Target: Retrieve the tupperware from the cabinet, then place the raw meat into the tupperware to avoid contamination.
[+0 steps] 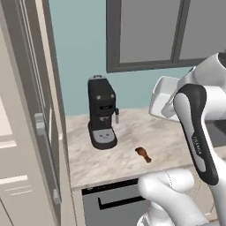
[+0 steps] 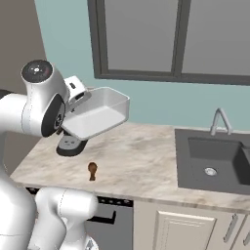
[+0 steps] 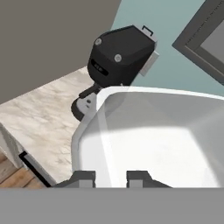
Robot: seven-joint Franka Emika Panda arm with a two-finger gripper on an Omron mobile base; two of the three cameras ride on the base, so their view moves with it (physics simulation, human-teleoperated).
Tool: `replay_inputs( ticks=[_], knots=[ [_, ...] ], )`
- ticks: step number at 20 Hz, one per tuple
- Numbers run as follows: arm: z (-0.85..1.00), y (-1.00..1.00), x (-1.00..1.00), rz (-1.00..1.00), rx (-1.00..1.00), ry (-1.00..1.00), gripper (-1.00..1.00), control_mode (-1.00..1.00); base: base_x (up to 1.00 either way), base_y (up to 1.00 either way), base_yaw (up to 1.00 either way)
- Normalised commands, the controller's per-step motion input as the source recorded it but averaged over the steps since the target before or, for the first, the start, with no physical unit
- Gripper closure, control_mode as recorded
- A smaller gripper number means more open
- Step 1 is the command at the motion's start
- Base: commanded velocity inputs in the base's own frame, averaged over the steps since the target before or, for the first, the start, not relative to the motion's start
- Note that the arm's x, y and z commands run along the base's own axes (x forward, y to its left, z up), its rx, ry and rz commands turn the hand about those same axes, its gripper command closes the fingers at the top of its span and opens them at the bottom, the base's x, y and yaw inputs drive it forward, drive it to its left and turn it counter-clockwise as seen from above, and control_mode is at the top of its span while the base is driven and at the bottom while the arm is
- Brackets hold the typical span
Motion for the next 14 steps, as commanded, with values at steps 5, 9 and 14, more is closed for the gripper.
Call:
replay_inputs(
  ticks=[5,9,14],
  knots=[
    [0.00,0.00,0.00,0.00,0.00,0.00,1.00,1.00,0.46,-0.03,0.00],
    [0.00,0.00,0.00,0.00,0.00,0.00,1.00,1.00,0.48,-0.02,0.00],
    [0.00,0.00,0.00,0.00,0.00,0.00,1.00,1.00,0.45,-0.04,0.00]
  ],
)
